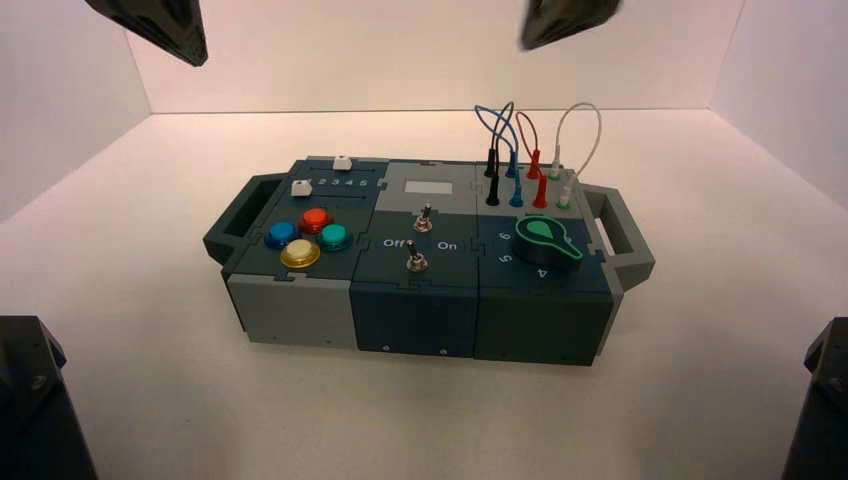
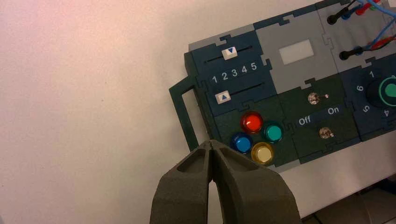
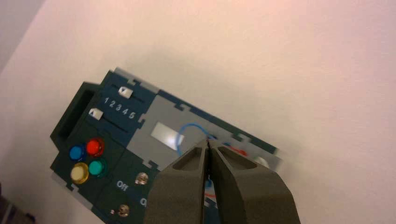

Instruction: Move the top slider to position 2.

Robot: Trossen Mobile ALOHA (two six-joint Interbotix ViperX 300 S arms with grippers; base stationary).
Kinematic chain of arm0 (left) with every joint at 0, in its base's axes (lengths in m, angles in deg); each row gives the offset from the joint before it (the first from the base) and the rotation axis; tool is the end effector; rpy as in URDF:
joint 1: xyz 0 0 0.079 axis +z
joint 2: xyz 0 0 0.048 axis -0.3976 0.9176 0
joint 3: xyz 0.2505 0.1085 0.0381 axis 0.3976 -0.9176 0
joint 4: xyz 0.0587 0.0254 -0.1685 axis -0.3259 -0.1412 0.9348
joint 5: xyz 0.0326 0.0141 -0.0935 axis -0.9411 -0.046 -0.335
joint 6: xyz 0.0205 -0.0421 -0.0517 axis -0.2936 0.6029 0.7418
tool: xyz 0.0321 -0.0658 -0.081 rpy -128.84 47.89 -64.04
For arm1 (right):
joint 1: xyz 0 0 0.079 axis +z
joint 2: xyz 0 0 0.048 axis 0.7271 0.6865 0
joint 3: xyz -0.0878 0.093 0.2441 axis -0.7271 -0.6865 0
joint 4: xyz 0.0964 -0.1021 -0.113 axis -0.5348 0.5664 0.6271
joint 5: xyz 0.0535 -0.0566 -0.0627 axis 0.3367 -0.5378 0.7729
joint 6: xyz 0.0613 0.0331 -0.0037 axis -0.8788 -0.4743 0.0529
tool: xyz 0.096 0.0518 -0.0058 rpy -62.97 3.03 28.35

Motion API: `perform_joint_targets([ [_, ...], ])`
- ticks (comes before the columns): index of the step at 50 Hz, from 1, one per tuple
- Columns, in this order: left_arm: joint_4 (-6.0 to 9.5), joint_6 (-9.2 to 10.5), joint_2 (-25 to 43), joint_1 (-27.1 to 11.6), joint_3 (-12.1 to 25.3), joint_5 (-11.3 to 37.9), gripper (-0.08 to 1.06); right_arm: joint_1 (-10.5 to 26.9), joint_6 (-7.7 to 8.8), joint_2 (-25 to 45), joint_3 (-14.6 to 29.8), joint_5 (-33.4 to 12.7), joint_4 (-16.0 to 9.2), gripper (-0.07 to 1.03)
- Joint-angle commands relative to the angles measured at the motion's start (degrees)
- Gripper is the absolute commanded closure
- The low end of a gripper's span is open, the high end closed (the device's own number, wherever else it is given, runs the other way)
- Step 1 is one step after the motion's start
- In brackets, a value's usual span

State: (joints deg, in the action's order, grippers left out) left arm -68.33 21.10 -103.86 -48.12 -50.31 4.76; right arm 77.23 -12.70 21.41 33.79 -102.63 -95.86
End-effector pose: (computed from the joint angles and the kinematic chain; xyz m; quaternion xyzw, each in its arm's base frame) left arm 0.2168 -0.1059 0.1443 0.0979 0.5334 -0.1858 0.8194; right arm 0.2754 0.1835 0.1357 -0.0036 0.4558 0.2329 0.8591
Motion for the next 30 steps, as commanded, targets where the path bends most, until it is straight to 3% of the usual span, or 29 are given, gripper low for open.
perform_joint_targets([
  [1, -0.09, 0.09, -0.1, -0.1, 1.5, -0.2, 1.01, 2.1, -0.09, 5.2, 4.9, -0.5, -0.9, 0.99],
  [22, 0.0, 0.35, -0.7, -0.1, -0.4, -0.1, 1.01, 6.5, 0.09, 20.4, 16.1, -2.8, -4.0, 0.99],
  [30, 0.0, 0.62, -1.2, -0.1, -0.8, -0.2, 1.01, 7.3, 0.09, 24.3, 19.9, -4.6, -7.1, 0.99],
])
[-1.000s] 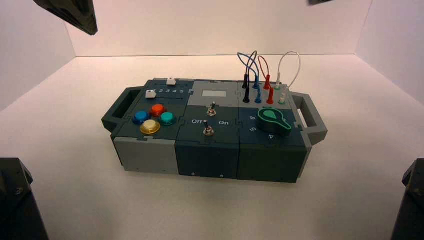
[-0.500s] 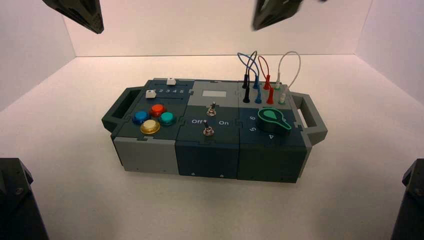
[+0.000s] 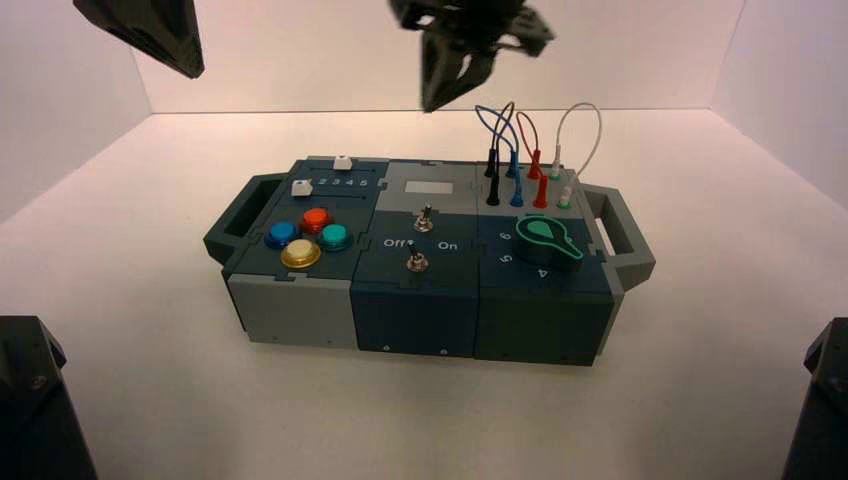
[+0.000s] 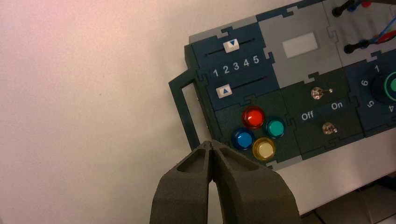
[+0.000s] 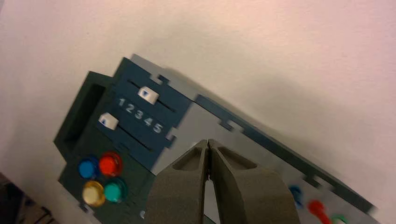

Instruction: Move the top slider to position 2.

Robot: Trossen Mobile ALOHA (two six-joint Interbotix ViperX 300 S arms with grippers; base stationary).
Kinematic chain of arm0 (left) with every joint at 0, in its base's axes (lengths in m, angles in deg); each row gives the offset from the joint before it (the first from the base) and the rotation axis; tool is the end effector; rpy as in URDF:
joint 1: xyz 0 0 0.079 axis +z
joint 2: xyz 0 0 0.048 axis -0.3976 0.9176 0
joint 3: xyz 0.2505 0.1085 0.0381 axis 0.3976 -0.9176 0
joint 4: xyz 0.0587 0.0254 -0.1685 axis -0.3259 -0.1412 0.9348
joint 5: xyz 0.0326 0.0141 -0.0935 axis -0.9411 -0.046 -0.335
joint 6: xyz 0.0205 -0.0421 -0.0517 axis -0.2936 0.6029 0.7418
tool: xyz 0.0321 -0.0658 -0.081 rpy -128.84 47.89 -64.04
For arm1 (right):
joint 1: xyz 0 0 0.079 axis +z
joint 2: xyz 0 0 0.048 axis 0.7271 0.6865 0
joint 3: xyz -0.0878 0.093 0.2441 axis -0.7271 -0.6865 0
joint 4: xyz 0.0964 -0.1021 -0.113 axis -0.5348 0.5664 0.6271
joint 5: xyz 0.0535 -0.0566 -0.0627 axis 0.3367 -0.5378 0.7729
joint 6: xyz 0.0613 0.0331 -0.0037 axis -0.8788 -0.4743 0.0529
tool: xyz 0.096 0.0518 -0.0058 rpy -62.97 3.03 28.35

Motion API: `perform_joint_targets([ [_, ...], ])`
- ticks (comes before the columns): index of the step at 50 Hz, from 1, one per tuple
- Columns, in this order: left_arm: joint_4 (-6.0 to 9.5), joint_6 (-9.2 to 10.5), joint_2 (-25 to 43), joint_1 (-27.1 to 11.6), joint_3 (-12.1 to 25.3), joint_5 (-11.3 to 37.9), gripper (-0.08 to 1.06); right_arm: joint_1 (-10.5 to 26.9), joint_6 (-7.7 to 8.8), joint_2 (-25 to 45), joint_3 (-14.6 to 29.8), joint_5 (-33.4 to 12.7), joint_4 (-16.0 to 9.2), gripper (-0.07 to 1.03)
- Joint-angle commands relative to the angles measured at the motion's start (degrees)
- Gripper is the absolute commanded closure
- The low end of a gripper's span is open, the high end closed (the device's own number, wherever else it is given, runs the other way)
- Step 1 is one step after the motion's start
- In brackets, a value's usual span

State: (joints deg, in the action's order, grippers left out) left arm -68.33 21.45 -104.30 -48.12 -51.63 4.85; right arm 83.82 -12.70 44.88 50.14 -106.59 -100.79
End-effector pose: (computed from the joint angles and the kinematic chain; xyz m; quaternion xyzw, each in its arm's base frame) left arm 0.2115 -0.1034 0.1382 0.0969 0.5409 -0.1830 0.8152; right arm 0.2994 0.2619 0.0784 -0.0155 0.5450 0.2609 0.7967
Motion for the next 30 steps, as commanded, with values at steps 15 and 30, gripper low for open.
perform_joint_targets([
  [15, -0.18, 0.18, -0.8, -0.1, 0.5, -0.6, 1.01, 0.8, 0.35, 6.4, 8.3, -2.9, -6.2, 0.99],
  [30, -0.26, 0.09, -0.7, -0.1, 0.0, -0.7, 1.01, 1.1, 1.05, 10.1, 10.0, -3.4, -8.5, 0.99],
])
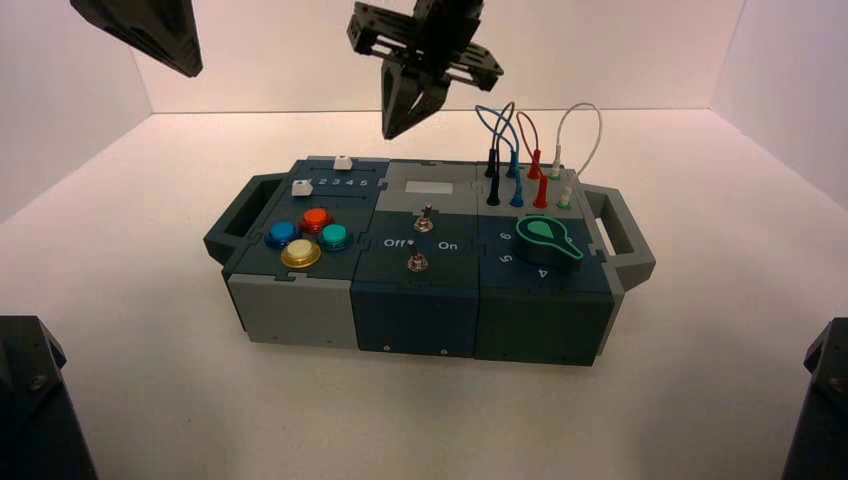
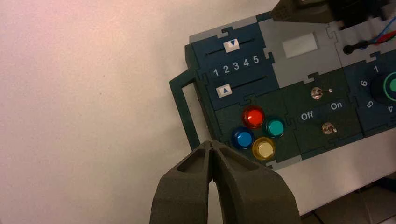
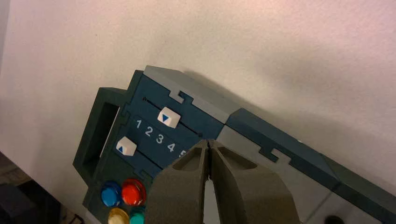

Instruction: Move the top slider to position 2.

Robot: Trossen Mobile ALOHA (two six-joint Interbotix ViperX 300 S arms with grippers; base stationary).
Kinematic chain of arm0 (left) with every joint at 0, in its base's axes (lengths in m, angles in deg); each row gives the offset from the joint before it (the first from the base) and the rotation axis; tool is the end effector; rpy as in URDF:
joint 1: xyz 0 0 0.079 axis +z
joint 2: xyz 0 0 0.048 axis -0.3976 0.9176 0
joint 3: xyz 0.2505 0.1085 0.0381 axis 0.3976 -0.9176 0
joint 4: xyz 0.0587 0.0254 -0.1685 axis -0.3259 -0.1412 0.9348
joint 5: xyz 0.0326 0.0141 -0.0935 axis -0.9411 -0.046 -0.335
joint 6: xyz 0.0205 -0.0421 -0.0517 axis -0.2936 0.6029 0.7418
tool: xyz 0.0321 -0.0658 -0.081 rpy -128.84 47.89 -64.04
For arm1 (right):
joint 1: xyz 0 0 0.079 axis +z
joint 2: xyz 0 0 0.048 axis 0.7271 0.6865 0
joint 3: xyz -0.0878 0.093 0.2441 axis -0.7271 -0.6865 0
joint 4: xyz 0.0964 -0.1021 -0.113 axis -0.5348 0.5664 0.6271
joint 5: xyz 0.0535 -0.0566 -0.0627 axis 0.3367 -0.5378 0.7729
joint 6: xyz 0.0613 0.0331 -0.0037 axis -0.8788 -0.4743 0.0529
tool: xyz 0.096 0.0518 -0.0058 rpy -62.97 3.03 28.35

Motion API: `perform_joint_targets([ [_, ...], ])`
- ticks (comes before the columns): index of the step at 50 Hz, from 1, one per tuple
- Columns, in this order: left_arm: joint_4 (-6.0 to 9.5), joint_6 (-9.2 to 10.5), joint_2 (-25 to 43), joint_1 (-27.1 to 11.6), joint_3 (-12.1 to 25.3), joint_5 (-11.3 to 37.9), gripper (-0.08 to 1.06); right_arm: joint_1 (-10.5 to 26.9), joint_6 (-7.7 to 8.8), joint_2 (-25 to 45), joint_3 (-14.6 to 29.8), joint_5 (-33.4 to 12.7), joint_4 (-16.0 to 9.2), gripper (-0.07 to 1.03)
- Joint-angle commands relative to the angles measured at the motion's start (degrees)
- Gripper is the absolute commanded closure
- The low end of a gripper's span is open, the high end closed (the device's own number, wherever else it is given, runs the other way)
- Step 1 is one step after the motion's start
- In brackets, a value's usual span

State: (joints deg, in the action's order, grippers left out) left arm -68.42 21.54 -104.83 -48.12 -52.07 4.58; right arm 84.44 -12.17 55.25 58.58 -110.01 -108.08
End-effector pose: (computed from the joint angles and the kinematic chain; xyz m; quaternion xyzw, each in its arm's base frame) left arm 0.2105 -0.1027 0.1381 0.0964 0.5383 -0.1827 0.8170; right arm 0.3101 0.2940 0.0490 0.0268 0.5940 0.2573 0.7617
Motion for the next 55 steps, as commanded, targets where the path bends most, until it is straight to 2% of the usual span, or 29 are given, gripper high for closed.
perform_joint_targets([
  [1, -0.26, 0.0, -0.2, -0.1, 0.4, -0.4, 1.01, 0.6, 0.62, 0.0, 1.7, 0.0, -1.3, 0.99],
  [25, -0.26, -0.18, -0.7, -0.1, -0.9, -1.0, 1.01, 4.6, 0.44, 4.0, 4.3, -0.4, -1.9, 0.99],
  [55, -0.62, -0.26, -0.8, -0.1, -1.1, -1.2, 1.01, 4.6, 0.7, 5.7, 6.1, -0.4, -2.0, 0.99],
])
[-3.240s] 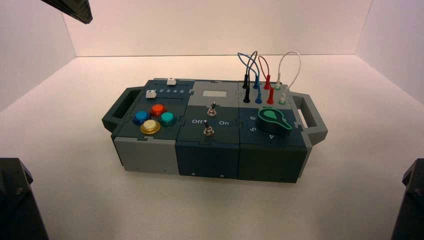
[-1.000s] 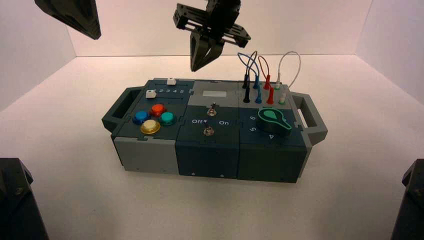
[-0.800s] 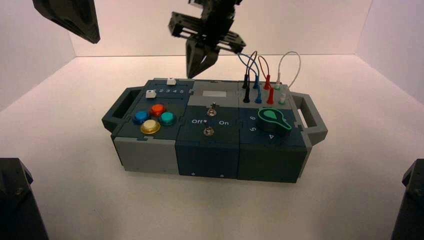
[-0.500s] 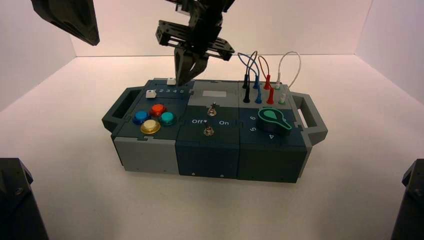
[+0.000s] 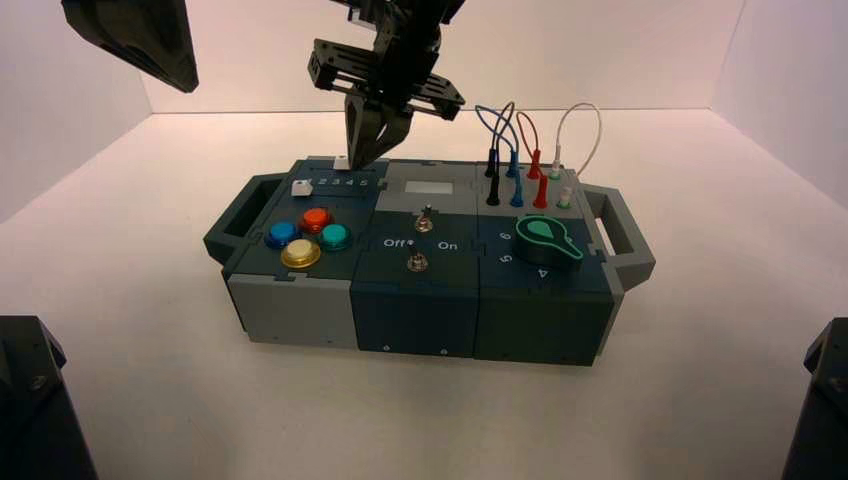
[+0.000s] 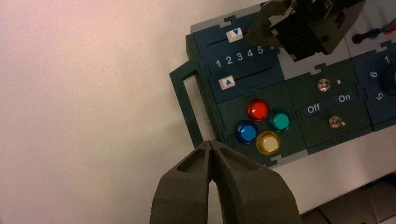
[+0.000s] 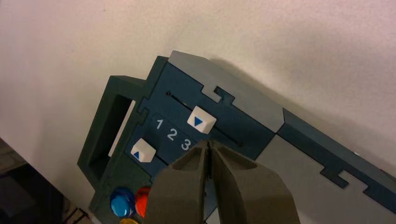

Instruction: Move the top slider to position 2.

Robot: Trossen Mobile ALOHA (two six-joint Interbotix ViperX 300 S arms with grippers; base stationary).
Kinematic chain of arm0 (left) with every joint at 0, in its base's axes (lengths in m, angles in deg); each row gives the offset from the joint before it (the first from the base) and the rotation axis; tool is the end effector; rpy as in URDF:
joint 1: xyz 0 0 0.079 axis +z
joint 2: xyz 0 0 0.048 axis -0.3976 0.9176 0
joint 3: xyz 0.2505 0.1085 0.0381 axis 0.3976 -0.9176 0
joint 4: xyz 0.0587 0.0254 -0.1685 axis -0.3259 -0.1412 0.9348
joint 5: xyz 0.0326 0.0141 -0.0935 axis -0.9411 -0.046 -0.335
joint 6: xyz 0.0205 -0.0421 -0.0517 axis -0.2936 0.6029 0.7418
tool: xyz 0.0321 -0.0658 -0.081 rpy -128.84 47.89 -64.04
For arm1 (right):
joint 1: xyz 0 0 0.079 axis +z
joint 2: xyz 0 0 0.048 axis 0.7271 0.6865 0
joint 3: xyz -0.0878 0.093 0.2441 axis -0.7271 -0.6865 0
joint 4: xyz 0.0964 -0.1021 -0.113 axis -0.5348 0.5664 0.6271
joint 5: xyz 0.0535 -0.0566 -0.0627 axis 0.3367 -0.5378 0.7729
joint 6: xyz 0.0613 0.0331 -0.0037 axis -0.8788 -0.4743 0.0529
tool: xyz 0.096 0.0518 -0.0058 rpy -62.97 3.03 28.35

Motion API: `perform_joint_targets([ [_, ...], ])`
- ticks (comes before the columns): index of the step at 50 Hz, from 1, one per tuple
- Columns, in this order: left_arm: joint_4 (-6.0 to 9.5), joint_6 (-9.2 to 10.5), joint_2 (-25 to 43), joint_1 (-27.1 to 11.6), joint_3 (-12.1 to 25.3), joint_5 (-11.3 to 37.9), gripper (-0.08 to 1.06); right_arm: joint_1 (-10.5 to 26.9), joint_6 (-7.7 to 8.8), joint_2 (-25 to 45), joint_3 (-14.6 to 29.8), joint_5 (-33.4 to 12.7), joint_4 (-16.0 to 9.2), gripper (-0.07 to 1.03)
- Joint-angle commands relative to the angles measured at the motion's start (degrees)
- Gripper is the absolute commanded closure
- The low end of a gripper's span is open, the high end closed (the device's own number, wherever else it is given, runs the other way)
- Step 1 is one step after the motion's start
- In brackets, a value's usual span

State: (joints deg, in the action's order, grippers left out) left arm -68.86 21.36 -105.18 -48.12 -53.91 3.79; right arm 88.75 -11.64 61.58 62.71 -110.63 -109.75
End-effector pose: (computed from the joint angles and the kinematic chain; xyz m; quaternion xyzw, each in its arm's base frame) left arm 0.2057 -0.0993 0.1295 0.1023 0.5423 -0.1815 0.8139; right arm 0.2943 0.3274 0.0228 0.0079 0.6149 0.2795 0.7374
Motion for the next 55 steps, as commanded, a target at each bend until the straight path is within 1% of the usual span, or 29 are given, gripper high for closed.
perform_joint_targets([
  [1, -0.26, -0.09, -0.4, -0.1, 0.8, -0.5, 1.01, 0.3, 0.18, -0.5, 1.9, 0.3, -0.4, 0.99],
  [20, -0.44, -0.53, -0.3, -0.1, 0.8, -0.5, 1.01, -0.9, 0.35, 0.4, 2.6, 0.3, 0.1, 0.99],
  [55, -0.7, -0.79, 0.0, -0.1, 0.5, -0.9, 1.01, -0.9, 0.35, 2.3, 5.2, -0.3, 0.1, 0.99],
])
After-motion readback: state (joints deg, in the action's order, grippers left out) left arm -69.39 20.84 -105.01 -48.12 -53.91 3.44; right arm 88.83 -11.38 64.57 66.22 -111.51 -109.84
